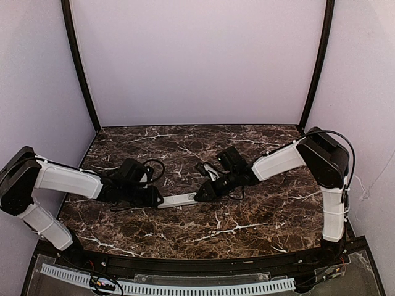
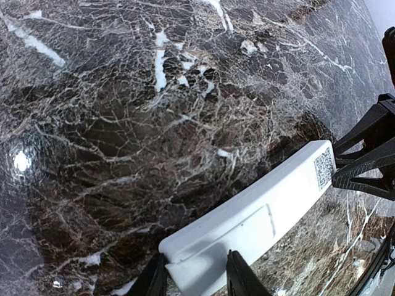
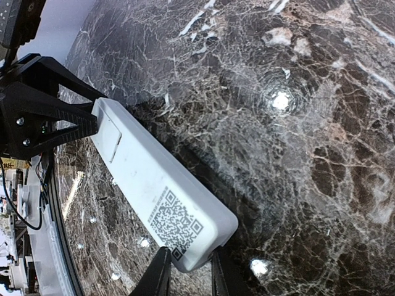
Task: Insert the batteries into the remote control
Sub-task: Press the battery cover on the remote control.
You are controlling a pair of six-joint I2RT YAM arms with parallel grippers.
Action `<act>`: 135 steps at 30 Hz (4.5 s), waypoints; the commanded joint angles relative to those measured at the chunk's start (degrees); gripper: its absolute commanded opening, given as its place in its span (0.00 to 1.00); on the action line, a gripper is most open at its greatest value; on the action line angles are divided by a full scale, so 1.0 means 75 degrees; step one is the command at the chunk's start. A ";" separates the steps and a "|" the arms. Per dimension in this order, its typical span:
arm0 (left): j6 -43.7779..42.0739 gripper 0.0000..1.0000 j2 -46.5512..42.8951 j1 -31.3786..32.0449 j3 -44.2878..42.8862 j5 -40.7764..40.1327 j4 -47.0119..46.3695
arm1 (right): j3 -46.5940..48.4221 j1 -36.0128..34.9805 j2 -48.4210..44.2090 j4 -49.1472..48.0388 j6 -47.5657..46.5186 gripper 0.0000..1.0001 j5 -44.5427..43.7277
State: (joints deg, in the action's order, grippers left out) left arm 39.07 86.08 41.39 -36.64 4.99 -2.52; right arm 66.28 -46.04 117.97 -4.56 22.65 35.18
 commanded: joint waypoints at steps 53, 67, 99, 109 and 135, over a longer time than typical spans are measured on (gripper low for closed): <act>0.1195 0.27 0.1280 0.0917 -0.0472 0.0158 0.0044 | -0.0215 -0.0772 0.0079 -0.0810 0.0443 0.14 0.0355; 0.1161 0.30 0.1268 0.0974 -0.0543 -0.0092 0.0250 | -0.0335 -0.0704 -0.0052 -0.0625 0.0422 0.14 0.0072; 0.0683 0.55 -0.0165 0.0662 -0.0292 -0.1153 0.1089 | -0.0678 -0.0313 -0.0474 -0.0450 0.0578 0.40 -0.0243; 0.0465 0.46 0.0007 0.0530 -0.0424 -0.1126 0.1164 | -0.0593 -0.0202 -0.0403 -0.0383 0.0542 0.39 -0.0272; 0.0125 0.26 0.0423 0.0529 -0.0709 -0.1161 0.1186 | -0.0454 -0.0083 -0.0333 -0.0285 0.0474 0.35 -0.0440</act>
State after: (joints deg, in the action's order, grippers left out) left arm 41.25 87.85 45.47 -41.21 -3.97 4.62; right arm 62.02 -47.46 115.11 -7.42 26.98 33.12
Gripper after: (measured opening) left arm 0.275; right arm 0.369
